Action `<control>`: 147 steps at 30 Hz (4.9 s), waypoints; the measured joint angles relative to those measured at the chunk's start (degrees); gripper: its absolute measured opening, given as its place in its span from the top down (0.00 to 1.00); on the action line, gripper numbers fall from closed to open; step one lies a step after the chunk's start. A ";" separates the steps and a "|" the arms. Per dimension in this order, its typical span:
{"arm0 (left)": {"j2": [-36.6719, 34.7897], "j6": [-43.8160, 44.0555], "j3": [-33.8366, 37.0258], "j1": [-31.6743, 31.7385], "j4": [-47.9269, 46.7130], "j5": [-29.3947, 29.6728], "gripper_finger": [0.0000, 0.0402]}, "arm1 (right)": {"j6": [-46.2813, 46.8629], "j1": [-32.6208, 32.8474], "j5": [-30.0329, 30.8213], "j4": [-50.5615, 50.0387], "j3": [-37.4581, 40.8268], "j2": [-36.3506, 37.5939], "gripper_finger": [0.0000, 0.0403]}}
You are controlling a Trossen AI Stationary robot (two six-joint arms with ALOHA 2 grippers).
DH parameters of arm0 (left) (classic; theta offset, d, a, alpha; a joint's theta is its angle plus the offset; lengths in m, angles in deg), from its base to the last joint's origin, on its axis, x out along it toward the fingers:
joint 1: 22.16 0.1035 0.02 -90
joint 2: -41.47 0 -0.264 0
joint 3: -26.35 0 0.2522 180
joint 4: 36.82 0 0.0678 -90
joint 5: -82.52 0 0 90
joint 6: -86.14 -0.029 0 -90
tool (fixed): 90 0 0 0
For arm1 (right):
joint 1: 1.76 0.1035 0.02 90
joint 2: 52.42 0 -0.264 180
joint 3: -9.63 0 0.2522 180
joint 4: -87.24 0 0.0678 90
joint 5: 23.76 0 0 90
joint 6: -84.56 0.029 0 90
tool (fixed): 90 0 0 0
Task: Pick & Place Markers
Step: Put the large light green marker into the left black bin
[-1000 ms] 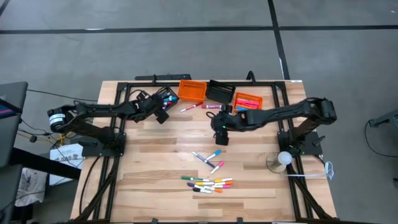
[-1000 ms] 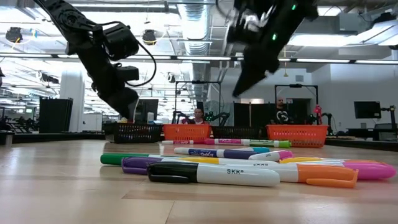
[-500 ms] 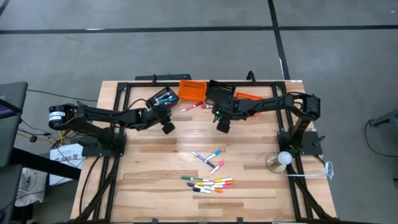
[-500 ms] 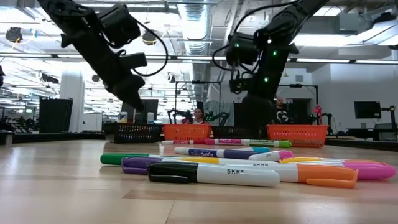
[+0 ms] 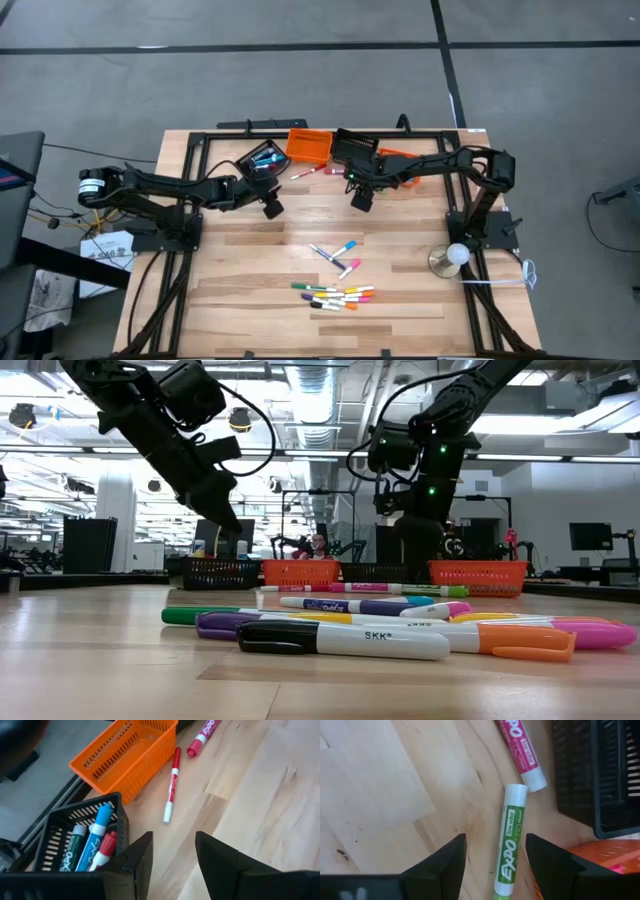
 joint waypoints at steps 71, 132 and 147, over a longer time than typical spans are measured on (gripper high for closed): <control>0.43 -15.23 12.61 -0.52 39.71 -28.01 0.64 | -13.66 15.79 -10.15 14.69 -16.74 -2.74 0.87; 0.93 -13.31 14.97 -0.22 61.13 -39.47 0.78 | -17.64 16.75 -9.57 27.78 -16.72 -2.53 0.74; 0.97 -15.08 14.97 -0.26 58.00 -32.50 0.78 | -18.52 18.16 -2.85 19.21 -16.73 -1.16 0.39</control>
